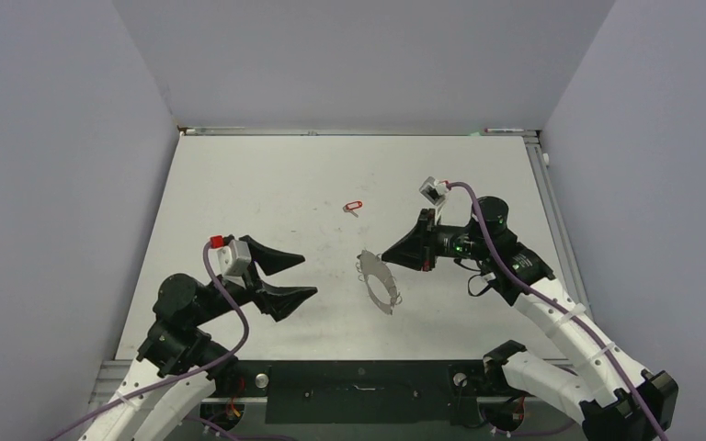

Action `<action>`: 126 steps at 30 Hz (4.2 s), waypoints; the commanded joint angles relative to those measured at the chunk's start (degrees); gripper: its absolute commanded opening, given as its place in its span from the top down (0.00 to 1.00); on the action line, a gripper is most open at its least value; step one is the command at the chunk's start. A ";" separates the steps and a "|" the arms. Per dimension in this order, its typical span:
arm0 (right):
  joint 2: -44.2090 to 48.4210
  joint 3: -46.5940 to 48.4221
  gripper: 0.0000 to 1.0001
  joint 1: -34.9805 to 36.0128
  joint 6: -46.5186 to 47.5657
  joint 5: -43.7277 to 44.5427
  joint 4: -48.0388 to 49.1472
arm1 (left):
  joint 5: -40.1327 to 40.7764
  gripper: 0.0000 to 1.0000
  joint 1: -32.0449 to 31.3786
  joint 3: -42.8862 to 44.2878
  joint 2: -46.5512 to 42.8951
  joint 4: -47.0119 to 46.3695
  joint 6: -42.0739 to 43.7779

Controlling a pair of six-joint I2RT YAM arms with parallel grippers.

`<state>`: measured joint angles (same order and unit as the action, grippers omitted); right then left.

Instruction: Put the keys on the keyring

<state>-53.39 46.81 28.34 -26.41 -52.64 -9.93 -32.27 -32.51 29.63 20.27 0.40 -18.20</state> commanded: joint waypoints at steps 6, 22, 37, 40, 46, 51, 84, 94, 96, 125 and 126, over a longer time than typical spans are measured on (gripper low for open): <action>0.74 5.01 0.95 9.09 1.58 -6.32 8.49 | -9.40 0.39 0.17 -1.50 4.21 -14.23 -5.69; -4.09 8.58 0.95 24.34 4.48 0.16 8.15 | -17.57 0.57 -5.71 -3.22 5.97 -21.27 -8.32; -7.54 11.80 0.95 31.69 6.70 5.42 7.14 | -16.03 0.67 -8.76 -3.17 6.81 -17.07 -5.76; -7.86 12.29 0.95 32.12 7.15 6.33 6.68 | -16.03 0.68 -9.29 -3.18 6.72 -16.54 -5.42; -7.96 12.88 0.95 32.52 7.67 6.68 6.68 | -16.27 0.77 -10.11 -3.17 7.19 -15.84 -5.03; -8.16 13.05 0.95 32.98 7.94 6.59 6.77 | -16.06 1.00 -10.31 -2.80 6.73 -15.19 -3.95; -0.97 8.47 0.32 34.26 9.78 18.58 9.43 | 3.91 1.00 -9.57 -5.66 -6.44 -19.96 -10.84; -2.79 6.89 0.23 37.92 11.27 20.84 12.13 | 7.61 1.00 -9.54 -6.64 -8.42 -20.77 -12.60; -3.32 6.32 0.23 38.63 11.38 21.25 13.05 | 8.17 1.00 -9.59 -6.84 -8.74 -21.02 -13.18; -4.96 13.10 0.95 47.79 26.65 46.44 -0.34 | 9.54 1.00 -9.59 -3.19 -9.93 -10.68 -17.15; -5.38 13.55 0.95 49.00 27.81 48.83 -1.02 | 9.65 1.00 -9.54 -2.82 -9.45 -10.30 -17.24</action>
<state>-59.11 56.34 74.17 -3.53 -13.58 -8.99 -24.16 -42.28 23.31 10.15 -10.07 -33.87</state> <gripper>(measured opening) 0.149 0.004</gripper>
